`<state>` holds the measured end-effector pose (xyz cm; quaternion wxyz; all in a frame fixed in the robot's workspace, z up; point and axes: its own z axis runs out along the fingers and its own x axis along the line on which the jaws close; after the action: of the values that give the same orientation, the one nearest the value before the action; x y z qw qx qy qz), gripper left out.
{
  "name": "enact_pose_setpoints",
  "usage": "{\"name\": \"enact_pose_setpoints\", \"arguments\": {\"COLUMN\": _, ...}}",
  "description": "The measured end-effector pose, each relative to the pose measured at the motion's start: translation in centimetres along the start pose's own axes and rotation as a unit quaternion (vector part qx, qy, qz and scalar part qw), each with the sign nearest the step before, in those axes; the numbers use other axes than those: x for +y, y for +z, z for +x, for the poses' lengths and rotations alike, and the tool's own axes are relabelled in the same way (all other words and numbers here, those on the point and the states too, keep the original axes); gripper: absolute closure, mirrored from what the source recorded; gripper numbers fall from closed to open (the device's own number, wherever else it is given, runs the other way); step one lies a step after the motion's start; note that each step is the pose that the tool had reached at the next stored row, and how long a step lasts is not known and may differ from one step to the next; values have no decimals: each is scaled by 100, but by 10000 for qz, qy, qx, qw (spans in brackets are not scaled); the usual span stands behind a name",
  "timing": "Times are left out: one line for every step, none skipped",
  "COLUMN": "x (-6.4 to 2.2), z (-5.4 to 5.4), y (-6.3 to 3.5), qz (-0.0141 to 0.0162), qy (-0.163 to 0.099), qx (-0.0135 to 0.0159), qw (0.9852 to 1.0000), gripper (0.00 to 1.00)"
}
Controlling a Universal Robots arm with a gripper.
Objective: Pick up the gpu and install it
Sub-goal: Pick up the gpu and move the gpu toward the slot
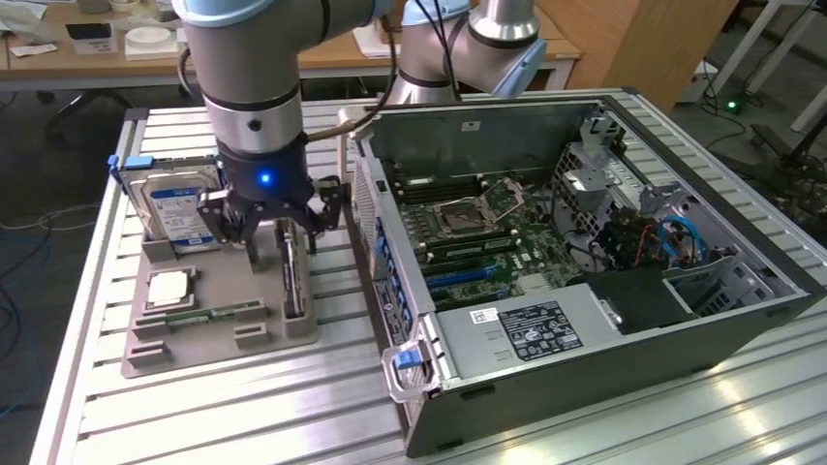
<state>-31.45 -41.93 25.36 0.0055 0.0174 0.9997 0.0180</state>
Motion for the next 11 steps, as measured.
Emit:
{"name": "enact_pose_setpoints", "arguments": {"x": 2, "z": 0, "y": 18, "qz": 0, "qy": 0, "qx": 0, "qw": 10000, "gripper": 28}}
{"name": "enact_pose_setpoints", "arguments": {"x": 8, "z": 0, "y": 37, "qz": 0, "qy": 0, "qx": 0, "qw": 10000, "gripper": 28}}
{"name": "enact_pose_setpoints", "arguments": {"x": 17, "z": 1, "y": 57, "qz": 0, "qy": 0, "qx": 0, "qw": 10000, "gripper": 28}}
{"name": "enact_pose_setpoints", "arguments": {"x": 25, "z": 1, "y": 75, "qz": 0, "qy": 0, "qx": 0, "qw": 10000, "gripper": 28}}
{"name": "enact_pose_setpoints", "arguments": {"x": 34, "z": 2, "y": 93, "qz": 1, "qy": 0, "qx": 0, "qw": 10000, "gripper": 28}}
{"name": "enact_pose_setpoints", "arguments": {"x": 44, "z": 1, "y": 111, "qz": 1, "qy": 0, "qx": 0, "qw": 10000, "gripper": 28}}
{"name": "enact_pose_setpoints", "arguments": {"x": 55, "z": 1, "y": 130, "qz": 1, "qy": 0, "qx": 0, "qw": 10000, "gripper": 28}}
{"name": "enact_pose_setpoints", "arguments": {"x": 64, "z": 1, "y": 148, "qz": 1, "qy": 0, "qx": 0, "qw": 10000, "gripper": 28}}
{"name": "enact_pose_setpoints", "arguments": {"x": 67, "z": 1, "y": 167, "qz": 1, "qy": 1, "qx": 1, "qw": 10000, "gripper": 28}}
{"name": "enact_pose_setpoints", "arguments": {"x": 66, "z": 1, "y": 185, "qz": 1, "qy": 0, "qx": 0, "qw": 10000, "gripper": 28}}
{"name": "enact_pose_setpoints", "arguments": {"x": 65, "z": 2, "y": 203, "qz": 1, "qy": 3, "qx": -1, "qw": 10000, "gripper": 28}}
